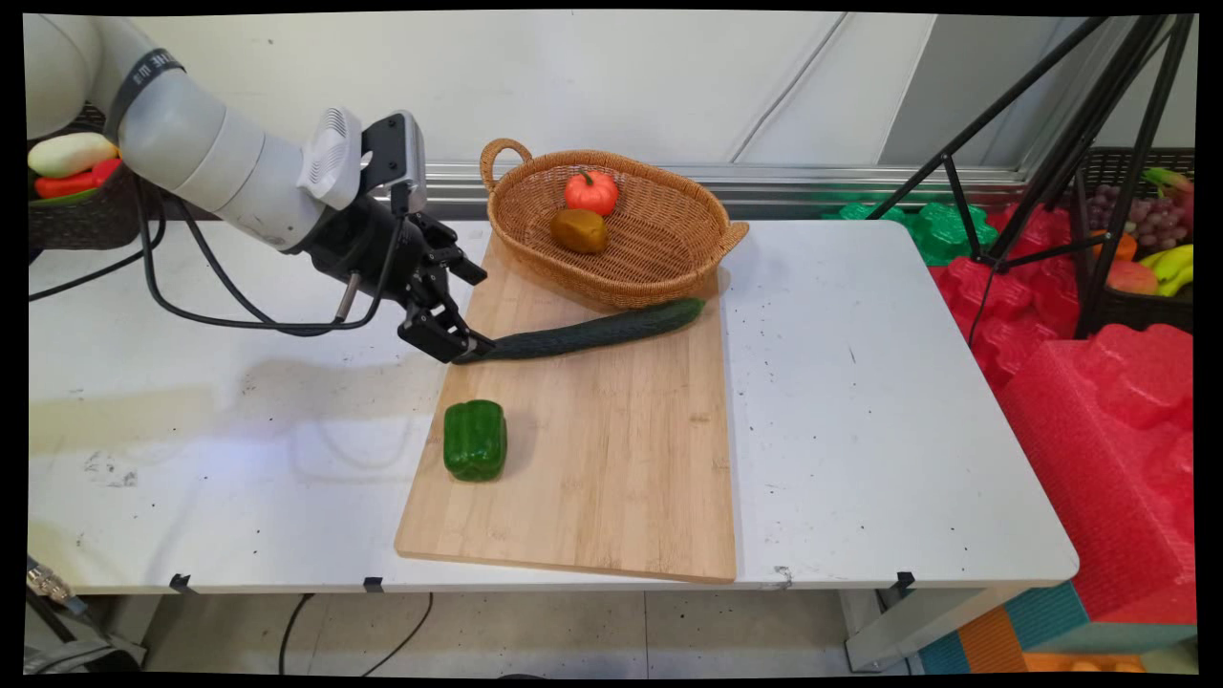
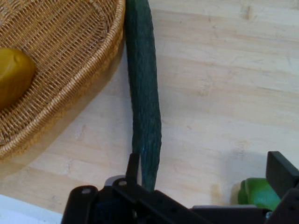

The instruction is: Pick up the cucumber from the cutting board

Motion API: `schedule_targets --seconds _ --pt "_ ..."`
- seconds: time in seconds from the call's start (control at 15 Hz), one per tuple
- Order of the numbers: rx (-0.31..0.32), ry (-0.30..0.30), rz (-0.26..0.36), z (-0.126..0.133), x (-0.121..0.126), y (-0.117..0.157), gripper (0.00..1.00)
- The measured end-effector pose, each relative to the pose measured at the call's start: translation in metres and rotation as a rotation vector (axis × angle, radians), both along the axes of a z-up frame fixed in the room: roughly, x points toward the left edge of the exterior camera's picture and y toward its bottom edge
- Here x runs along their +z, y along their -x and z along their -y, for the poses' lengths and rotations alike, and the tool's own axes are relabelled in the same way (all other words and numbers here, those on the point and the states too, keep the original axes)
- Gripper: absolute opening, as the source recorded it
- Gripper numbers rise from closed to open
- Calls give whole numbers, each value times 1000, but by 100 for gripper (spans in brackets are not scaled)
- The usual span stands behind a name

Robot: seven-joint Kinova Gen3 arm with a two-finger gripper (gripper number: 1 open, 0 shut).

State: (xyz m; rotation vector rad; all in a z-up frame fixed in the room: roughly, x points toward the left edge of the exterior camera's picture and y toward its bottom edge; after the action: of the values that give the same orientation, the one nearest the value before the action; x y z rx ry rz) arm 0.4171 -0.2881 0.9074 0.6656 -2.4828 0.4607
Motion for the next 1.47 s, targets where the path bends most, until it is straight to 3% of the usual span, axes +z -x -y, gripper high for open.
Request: schedule_targets --seconds 0.67,1.47 --pt "62 9 51 24 -11 16 100" --pt "101 -43 56 93 -72 73 100"
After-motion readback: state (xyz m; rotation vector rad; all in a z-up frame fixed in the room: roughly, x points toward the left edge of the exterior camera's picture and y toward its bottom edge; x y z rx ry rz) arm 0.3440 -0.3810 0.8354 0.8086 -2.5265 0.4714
